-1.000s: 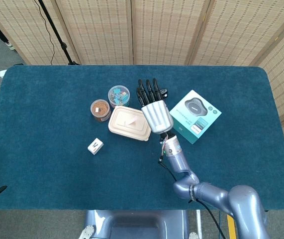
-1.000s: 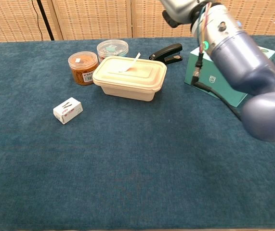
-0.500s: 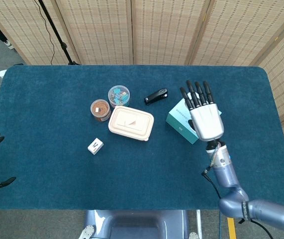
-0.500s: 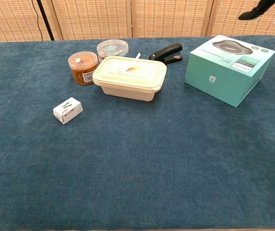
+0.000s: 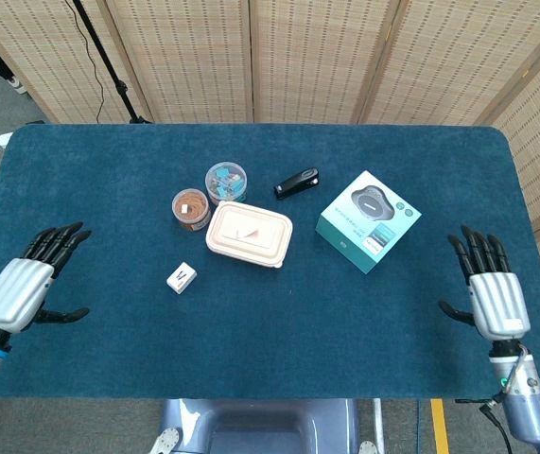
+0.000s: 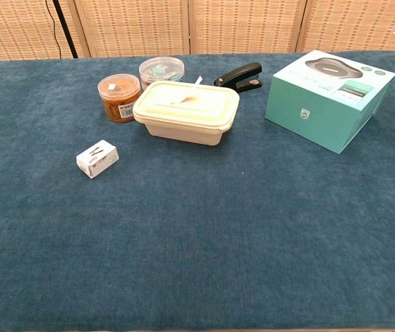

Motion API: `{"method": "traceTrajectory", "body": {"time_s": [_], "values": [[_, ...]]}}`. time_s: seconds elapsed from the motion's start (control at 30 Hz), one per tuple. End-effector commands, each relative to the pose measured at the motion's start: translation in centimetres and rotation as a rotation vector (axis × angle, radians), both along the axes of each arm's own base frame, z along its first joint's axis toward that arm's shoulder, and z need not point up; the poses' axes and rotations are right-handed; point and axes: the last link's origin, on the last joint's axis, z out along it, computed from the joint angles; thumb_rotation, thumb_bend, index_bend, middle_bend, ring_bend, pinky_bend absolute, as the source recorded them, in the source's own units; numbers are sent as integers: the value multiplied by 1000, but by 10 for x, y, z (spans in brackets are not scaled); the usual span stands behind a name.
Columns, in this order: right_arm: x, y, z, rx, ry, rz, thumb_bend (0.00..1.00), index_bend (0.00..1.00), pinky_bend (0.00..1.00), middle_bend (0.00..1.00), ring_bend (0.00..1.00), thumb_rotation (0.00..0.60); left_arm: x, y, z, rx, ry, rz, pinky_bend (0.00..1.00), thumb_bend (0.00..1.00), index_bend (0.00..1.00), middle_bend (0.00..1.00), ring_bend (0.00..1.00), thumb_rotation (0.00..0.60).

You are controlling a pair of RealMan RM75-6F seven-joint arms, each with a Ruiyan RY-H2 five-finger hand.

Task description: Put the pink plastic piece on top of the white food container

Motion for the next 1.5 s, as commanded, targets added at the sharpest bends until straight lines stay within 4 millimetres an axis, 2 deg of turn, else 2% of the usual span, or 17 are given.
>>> {"method": "traceTrajectory", "body": {"time_s": [0.03, 0.23, 0.27, 0.47, 0.63, 0.83, 1.23, 1.5], "values": [[-13, 17, 5, -30, -5, -46, 0, 77, 0, 0, 0, 600, 34, 21, -14, -34, 10, -23, 0, 0, 24, 0, 0, 482], [-13, 26, 10, -35, -47, -85, 0, 92, 0, 0, 0, 600, 66, 39, -30, -46, 23, -27, 0, 0, 110, 0, 0, 421], [-14, 25, 15, -52, -62, -88, 0, 93, 0, 0, 0, 600, 76, 46, -40, -59, 31, -42, 0, 0, 132, 0, 0, 407], [-19, 23, 23, -60, -102, -100, 0, 102, 0, 0, 0, 600, 104, 72, -71, -33, 93, -36, 0, 0, 259, 0, 0, 307], [-22, 19, 28, -75, -139, -112, 0, 103, 0, 0, 0, 600, 129, 85, -99, -37, 124, -35, 0, 0, 270, 0, 0, 298], [-25, 16, 32, -63, -170, -126, 0, 105, 0, 0, 0, 600, 152, 99, -142, -77, 140, -43, 0, 0, 276, 0, 0, 296], [-26, 14, 39, -61, -220, -137, 0, 107, 0, 0, 0, 600, 163, 117, -190, -84, 179, -81, 0, 0, 279, 0, 0, 289], [-28, 12, 41, -59, -247, -148, 0, 90, 0, 0, 0, 600, 159, 122, -210, -95, 158, -71, 0, 0, 283, 0, 0, 290]]}}
